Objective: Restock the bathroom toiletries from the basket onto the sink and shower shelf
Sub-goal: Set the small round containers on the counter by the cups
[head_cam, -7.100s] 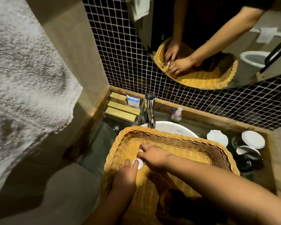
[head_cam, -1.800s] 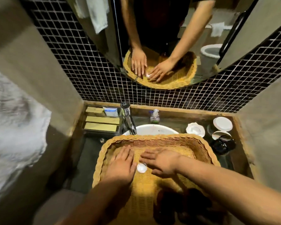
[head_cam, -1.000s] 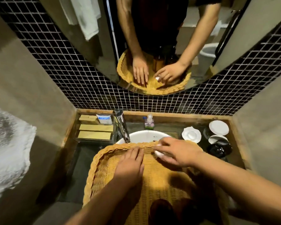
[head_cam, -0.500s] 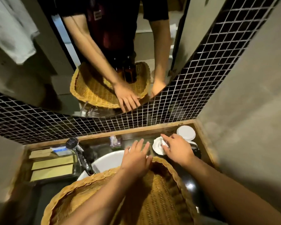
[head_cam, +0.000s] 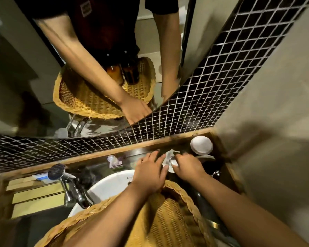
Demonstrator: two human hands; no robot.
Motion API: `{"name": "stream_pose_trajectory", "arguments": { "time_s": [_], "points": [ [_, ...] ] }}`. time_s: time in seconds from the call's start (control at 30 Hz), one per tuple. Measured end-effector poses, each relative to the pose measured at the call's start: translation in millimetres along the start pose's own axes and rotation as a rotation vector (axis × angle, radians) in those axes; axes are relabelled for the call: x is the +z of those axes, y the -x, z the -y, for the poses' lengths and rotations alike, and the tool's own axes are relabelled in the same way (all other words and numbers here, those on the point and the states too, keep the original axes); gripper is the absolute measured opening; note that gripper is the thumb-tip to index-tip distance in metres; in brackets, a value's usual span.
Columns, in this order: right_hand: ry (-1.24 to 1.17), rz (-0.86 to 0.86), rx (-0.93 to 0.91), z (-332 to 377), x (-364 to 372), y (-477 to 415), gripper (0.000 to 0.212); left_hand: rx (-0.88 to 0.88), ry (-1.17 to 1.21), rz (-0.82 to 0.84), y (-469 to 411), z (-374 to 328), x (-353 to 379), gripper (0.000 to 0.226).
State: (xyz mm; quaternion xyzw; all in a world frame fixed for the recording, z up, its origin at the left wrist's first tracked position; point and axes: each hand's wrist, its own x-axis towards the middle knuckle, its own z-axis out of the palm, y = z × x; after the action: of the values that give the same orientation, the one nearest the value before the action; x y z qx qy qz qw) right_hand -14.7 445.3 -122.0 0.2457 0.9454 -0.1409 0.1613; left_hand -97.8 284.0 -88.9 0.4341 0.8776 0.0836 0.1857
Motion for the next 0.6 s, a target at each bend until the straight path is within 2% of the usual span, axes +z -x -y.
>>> {"name": "stream_pose_trajectory", "arguments": {
  "time_s": [0.1,0.33,0.6],
  "points": [
    [0.008,0.041,-0.015,-2.1,8.9,-2.2,0.043,0.0,0.048,-0.027,-0.1,4.1,5.2,0.055],
    [-0.026,-0.025,-0.08,-3.3,17.8,-1.1,0.044,0.0,0.082,-0.063,3.3,4.2,8.4,0.053],
    [-0.076,-0.013,-0.059,-0.4,24.2,-3.0,0.052,-0.009,0.104,-0.077,1.5,6.0,11.0,0.049]
  ]
}}
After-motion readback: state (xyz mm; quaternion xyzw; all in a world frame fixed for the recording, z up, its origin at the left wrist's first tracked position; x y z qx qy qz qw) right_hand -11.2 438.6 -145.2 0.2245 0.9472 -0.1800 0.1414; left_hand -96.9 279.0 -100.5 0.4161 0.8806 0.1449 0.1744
